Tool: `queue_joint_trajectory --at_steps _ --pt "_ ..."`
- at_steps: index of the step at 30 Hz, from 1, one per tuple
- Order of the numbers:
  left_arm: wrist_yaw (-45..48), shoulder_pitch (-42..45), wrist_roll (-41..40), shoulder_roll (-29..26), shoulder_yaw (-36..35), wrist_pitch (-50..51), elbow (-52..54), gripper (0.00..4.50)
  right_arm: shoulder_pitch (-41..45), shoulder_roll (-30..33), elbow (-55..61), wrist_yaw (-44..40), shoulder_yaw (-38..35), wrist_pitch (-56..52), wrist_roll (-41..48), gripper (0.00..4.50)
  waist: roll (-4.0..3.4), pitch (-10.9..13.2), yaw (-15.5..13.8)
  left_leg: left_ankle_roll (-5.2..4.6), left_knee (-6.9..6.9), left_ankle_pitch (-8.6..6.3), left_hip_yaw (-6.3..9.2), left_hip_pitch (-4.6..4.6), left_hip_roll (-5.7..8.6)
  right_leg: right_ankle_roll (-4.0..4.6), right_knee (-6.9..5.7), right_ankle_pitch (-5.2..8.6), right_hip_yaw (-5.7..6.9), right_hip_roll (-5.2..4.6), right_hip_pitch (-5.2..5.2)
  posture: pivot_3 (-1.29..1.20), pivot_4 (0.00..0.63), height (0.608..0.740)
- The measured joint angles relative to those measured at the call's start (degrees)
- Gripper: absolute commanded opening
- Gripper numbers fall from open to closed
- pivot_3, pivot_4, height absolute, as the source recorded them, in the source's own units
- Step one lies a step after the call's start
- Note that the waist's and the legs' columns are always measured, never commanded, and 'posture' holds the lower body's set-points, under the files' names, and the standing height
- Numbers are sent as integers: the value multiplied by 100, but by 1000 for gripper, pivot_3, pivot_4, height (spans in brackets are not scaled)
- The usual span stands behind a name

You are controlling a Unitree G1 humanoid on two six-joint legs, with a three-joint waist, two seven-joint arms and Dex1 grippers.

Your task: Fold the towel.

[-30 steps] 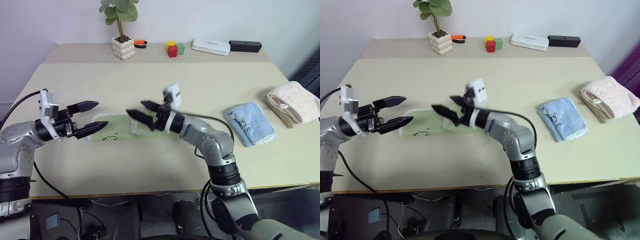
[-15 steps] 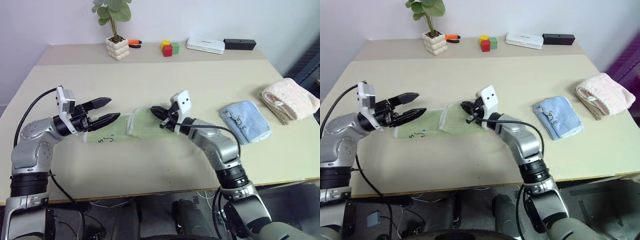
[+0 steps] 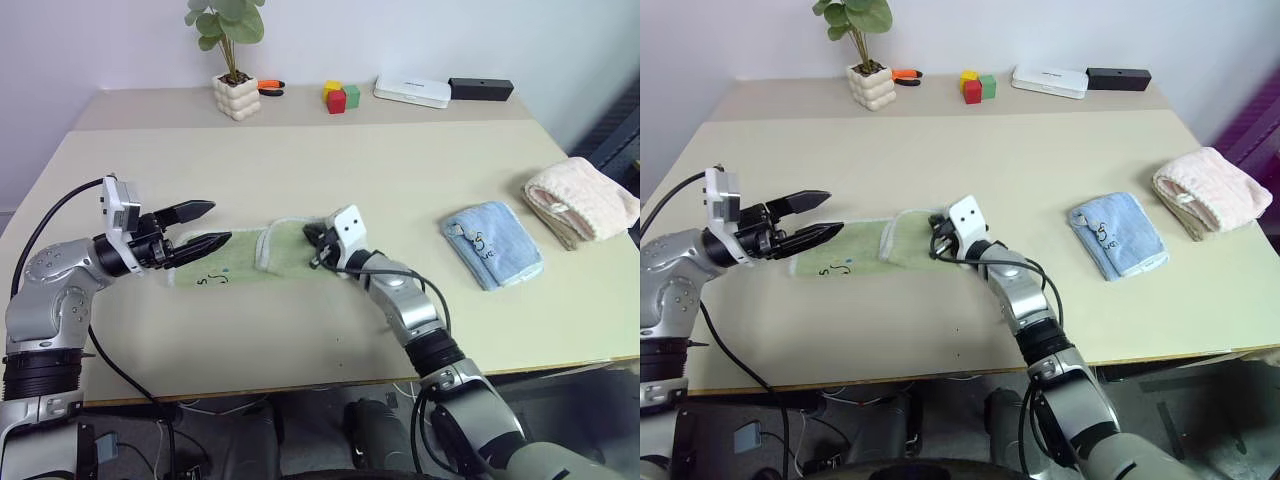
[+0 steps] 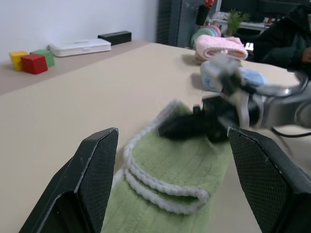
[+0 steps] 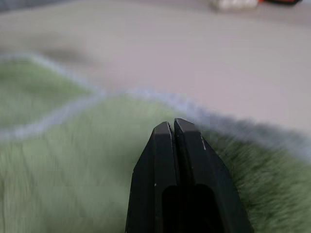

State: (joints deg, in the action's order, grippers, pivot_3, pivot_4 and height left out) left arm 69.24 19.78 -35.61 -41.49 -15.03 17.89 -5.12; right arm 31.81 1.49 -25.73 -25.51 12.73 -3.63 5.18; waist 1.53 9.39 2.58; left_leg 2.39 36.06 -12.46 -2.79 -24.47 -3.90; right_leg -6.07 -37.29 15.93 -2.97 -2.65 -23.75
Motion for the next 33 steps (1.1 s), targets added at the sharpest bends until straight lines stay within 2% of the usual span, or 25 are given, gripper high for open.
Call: queue_joint_trajectory --at_steps 8,9,11,12,15,17,18,23,27,29,33 --pt "-73 -97 -264 -198 -45 680 76 3710 -52 -64 -244 112 56 573 -385 82 1 -1 2 0 0 0 1 5 -1 0 0 0 0 0 4 0 150 740" --pt "-76 -94 -276 -223 -47 739 75 3710 -56 -69 -245 128 47 583 -394 306 1 -1 1 0 0 0 1 5 -1 0 0 0 0 0 4 0 150 740" --pt "-90 -46 -368 -235 -49 952 14 4220 -50 -68 -241 139 9 578 -389 861 1 -1 -3 0 1 0 2 7 -1 0 -1 0 1 0 7 0 150 740" --pt "-92 6 -380 -238 -49 1046 -75 4492 -37 -64 -224 122 -11 568 -384 1334 1 0 -4 0 2 0 2 7 0 0 -1 0 1 0 7 0 150 740" --pt "-59 79 -384 -273 -49 1157 -157 4500 56 -41 -67 80 -128 487 -284 2801 -2 1 -1 1 2 0 1 5 0 0 -1 0 0 -1 5 0 150 740" --pt "-41 91 -390 -288 -51 1203 -158 4500 186 23 240 19 -290 380 -155 3958 -3 2 -5 1 1 0 2 4 0 0 -1 0 1 -1 4 0 150 740" --pt "-27 91 -391 -289 -51 1217 -158 4500 249 83 448 -37 -336 344 -116 4358 -3 3 -5 1 0 0 2 4 0 0 -1 0 1 -1 4 0 150 740" --pt "54 -10 -530 -439 -287 1380 -102 4500 370 310 1172 -357 -395 102 25 4448 -2 2 13 1 -4 0 2 6 -1 0 -1 0 1 0 2 0 150 740" --pt "-413 -492 -924 -463 -901 1879 304 4500 340 541 1230 -557 -375 -157 23 4448 -3 4 4 1 -5 0 0 3 -2 1 0 0 0 -3 -1 0 150 740" --pt "-899 -737 -1435 -353 -1303 2401 621 4500 282 692 1445 -807 -369 -289 132 4448 -3 5 2 1 -3 0 1 2 -2 0 -1 0 0 -6 1 0 150 740" --pt "-2365 -1540 -3071 105 -2173 3572 1551 4500 159 1185 2301 -1775 -296 -521 680 4448 0 7 -2 0 -1 -1 6 4 -3 -2 0 -1 1 -13 7 0 150 740"
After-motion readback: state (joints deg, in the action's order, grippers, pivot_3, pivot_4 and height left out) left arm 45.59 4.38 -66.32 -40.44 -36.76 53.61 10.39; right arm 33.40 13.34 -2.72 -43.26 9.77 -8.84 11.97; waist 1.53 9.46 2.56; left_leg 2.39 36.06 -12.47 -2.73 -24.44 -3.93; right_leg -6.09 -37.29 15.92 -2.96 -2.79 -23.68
